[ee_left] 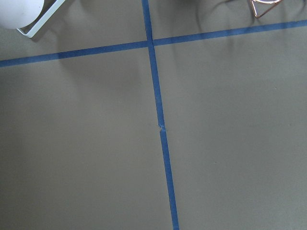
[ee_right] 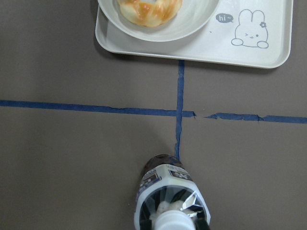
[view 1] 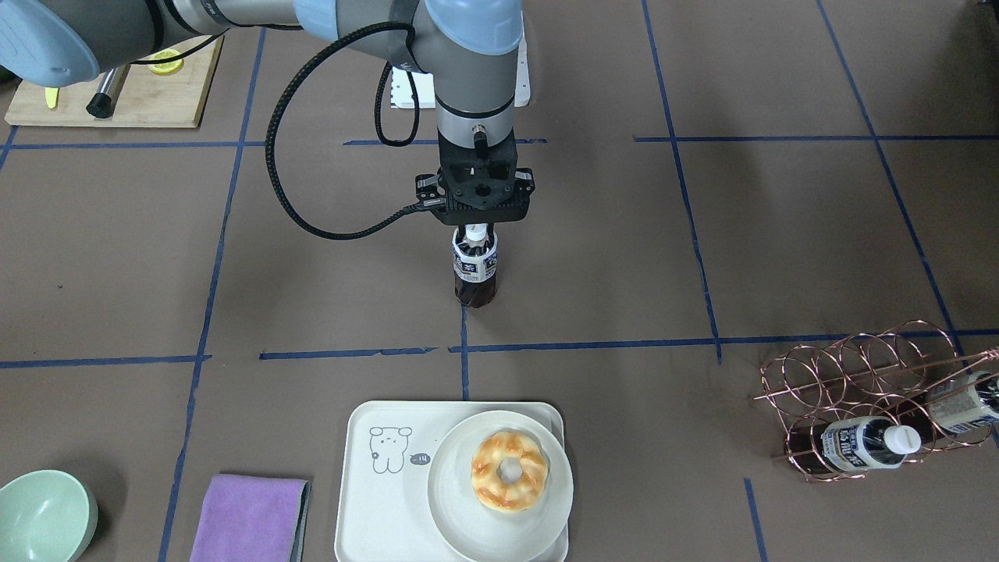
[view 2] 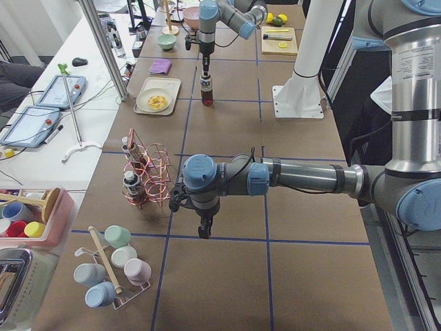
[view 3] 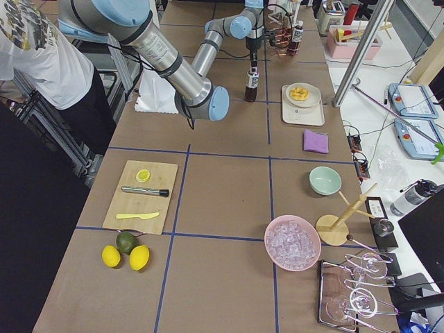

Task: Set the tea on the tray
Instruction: 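Close the right gripper on the bottle cap and lift it, then carry the bottle onto the cream tray beside the plate and lower it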

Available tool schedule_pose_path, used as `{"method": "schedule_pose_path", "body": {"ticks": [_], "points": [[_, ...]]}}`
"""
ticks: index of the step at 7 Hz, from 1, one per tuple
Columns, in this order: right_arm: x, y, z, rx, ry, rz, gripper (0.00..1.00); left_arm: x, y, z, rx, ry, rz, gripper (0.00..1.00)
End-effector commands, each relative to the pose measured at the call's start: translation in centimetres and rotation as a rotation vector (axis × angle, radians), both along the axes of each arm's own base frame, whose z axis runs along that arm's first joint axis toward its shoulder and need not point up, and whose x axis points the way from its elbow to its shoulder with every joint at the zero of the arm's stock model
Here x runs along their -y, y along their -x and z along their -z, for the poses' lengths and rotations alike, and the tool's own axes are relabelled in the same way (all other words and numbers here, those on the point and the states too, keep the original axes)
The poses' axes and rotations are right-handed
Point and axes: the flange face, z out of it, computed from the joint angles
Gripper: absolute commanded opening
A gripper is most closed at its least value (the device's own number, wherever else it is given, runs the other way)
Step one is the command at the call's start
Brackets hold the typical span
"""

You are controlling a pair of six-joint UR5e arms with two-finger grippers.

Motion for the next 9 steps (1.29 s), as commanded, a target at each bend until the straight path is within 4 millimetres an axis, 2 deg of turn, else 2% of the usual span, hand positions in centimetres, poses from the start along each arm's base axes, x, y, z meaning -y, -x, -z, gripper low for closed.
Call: {"method": "schedule_pose_path", "body": {"ticks": [1, 2, 3, 5, 7, 8, 9], "points": [[2.4, -2.5, 0.5, -0.003, -0.004, -0.044, 0.0, 0.0, 0.0, 0.1, 0.0, -0.001, 0.001, 1.0], [4.4, -4.0, 0.0, -0.018, -0.028, -0.045, 0.0, 0.1, -0.1, 0.1, 0.0, -0.001, -0.001, 1.0], [7.4, -6.2, -0.6, -0.035, -0.039, -0.065, 0.0, 0.1, -0.1, 0.1, 0.0, -0.003, -0.001, 1.0], [15.8, -10.9, -1.3, -0.055, 0.002, -0.047, 0.0, 0.2, -0.1, 0.3, 0.0, -0.005, 0.0, 1.0], [22.1, -11.3, -4.4, -0.014, -0.004, -0.065, 0.0, 0.3, -0.1, 0.4, 0.0, -0.006, 0.003, 1.0], [23.5, -11.3, -4.8, -0.02, 0.012, -0.072, 0.0, 0.3, -0.1, 0.7, 0.0, -0.009, 0.006, 1.0], [23.9, -11.1, -5.5, -0.032, 0.018, -0.063, 0.0, 0.4, -0.1, 0.8, 0.0, -0.008, 0.008, 1.0]]}}
